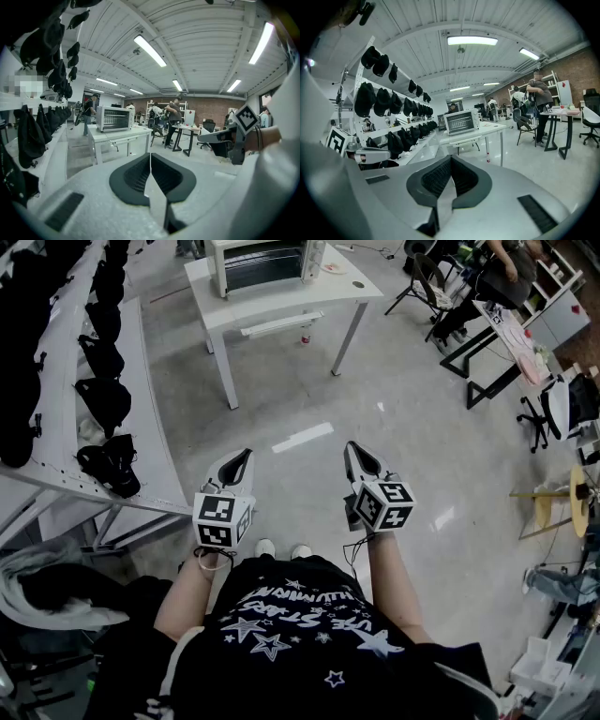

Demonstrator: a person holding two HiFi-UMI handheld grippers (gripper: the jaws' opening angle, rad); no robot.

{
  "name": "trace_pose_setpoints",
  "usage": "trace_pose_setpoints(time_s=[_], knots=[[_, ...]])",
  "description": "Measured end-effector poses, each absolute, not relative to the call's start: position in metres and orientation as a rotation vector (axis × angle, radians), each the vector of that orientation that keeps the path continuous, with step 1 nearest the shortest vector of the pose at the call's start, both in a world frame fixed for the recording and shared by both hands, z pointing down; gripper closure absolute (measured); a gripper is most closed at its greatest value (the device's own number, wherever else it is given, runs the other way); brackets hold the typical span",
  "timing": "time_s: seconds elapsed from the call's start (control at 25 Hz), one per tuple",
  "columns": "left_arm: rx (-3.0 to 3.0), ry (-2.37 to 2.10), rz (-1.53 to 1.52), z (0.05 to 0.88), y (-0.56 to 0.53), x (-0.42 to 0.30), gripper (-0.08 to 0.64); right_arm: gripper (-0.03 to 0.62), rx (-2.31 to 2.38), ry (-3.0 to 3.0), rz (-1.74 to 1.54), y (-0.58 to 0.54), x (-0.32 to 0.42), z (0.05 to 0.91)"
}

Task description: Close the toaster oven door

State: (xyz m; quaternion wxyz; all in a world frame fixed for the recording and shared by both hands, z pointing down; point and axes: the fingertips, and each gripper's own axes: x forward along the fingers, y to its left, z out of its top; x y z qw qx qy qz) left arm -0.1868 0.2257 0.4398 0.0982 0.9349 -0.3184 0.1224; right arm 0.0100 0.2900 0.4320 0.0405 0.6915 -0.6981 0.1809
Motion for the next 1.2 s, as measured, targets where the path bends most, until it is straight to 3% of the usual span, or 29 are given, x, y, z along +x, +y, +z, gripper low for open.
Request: trace_pose_setpoints(time_s=[0.8,0.88,1.2], knots=[[2.76,-0.954,0.323,0.446,0.196,-0.231,0.537,0.586,2.167,-2.185,0.526,0.256,-0.026,0.426],[2.758,-0.952,0.321,0.447,0.194,-0.231,0.537,0.47,2.181,-2.19,0.511,0.255,-0.023,0.424],[2.743,-0.959,0.363,0.457,0.184,-0.215,0.537,0.424,2.203,-2.175,0.529,0.24,0.005,0.431]])
